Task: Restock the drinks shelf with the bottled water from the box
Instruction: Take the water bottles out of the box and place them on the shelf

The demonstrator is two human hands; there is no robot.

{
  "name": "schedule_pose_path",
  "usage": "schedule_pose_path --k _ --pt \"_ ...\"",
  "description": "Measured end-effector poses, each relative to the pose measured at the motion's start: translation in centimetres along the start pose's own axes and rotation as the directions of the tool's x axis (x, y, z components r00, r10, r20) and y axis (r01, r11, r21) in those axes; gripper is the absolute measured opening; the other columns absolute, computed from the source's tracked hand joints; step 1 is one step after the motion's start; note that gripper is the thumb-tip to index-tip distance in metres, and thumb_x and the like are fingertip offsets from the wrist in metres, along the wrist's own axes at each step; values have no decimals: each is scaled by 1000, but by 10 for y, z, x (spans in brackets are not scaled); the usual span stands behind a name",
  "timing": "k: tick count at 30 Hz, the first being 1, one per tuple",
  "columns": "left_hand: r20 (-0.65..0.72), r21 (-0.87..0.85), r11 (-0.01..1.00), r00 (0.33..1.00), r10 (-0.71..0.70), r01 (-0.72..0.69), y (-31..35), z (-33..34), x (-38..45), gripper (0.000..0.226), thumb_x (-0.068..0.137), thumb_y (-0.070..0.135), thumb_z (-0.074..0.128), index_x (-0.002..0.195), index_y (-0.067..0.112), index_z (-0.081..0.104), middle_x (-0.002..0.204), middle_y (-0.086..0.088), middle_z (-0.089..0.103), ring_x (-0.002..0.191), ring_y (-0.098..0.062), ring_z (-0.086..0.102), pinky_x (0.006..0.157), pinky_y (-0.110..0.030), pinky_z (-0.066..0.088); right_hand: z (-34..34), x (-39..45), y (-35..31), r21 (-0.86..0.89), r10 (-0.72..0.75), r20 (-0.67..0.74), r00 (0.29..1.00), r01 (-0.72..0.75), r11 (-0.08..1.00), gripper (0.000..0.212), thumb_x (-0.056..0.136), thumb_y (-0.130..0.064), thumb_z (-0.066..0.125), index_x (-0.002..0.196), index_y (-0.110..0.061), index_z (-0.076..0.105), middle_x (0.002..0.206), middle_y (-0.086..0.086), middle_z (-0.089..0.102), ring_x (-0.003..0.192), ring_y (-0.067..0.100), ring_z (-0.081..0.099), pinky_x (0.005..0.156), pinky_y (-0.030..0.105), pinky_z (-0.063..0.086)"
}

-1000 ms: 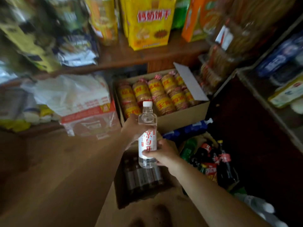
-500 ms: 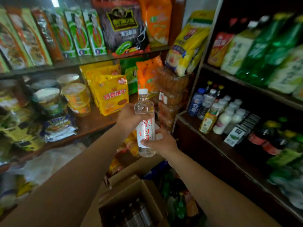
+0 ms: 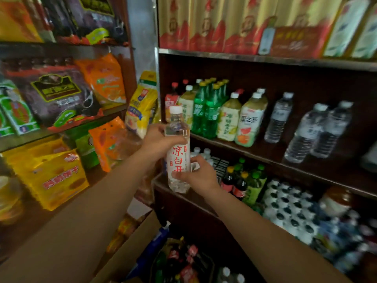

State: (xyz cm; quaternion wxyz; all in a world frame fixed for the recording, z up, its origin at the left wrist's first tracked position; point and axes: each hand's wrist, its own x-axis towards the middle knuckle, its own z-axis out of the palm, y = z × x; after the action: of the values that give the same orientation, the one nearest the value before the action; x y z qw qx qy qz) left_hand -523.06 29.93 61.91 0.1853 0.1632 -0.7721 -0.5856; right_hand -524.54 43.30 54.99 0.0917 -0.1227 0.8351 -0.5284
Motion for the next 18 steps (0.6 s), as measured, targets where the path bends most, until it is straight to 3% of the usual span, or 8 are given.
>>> schedule_pose_path --k 6,9,12,16,18 --pt "147 10 999 988 38 -40 50 77 9 68 61 23 86 117 16 48 106 -5 66 92 -21 66 81 -43 56 -84 9 10 2 58 -143 988 -59 998 60 66 -42 85 114 -21 54 110 0 66 97 18 64 82 37 54" --pt "234 1 998 970 64 -66 69 114 13 61 62 21 85 110 20 48 103 -4 67 90 -20 66 82 -45 56 -121 9 19 57 75 -205 976 -65 996 58 64 -38 86 110 -21 56 108 0 68 93 15 65 80 33 55" --pt "294 -24 995 950 103 -100 87 153 12 47 64 17 85 91 27 47 93 1 66 81 -13 65 75 -37 57 -157 9 30 62 81 -273 959 -66 996 53 64 -37 87 104 -21 57 107 -2 68 92 13 65 80 32 54" --pt "374 -57 990 917 141 -128 106 204 6 51 67 17 83 104 22 48 88 7 64 75 -6 62 58 -26 50 -206 6 46 54 101 -324 941 -88 995 49 67 -38 85 102 -22 54 101 -4 67 88 11 62 68 23 48" --pt "412 -62 991 901 134 -119 113 229 1 60 65 20 85 112 21 48 93 5 66 79 -10 64 64 -30 53 -229 2 57 63 118 -350 929 -103 993 50 68 -37 84 106 -21 55 104 -3 67 91 13 63 72 25 49"
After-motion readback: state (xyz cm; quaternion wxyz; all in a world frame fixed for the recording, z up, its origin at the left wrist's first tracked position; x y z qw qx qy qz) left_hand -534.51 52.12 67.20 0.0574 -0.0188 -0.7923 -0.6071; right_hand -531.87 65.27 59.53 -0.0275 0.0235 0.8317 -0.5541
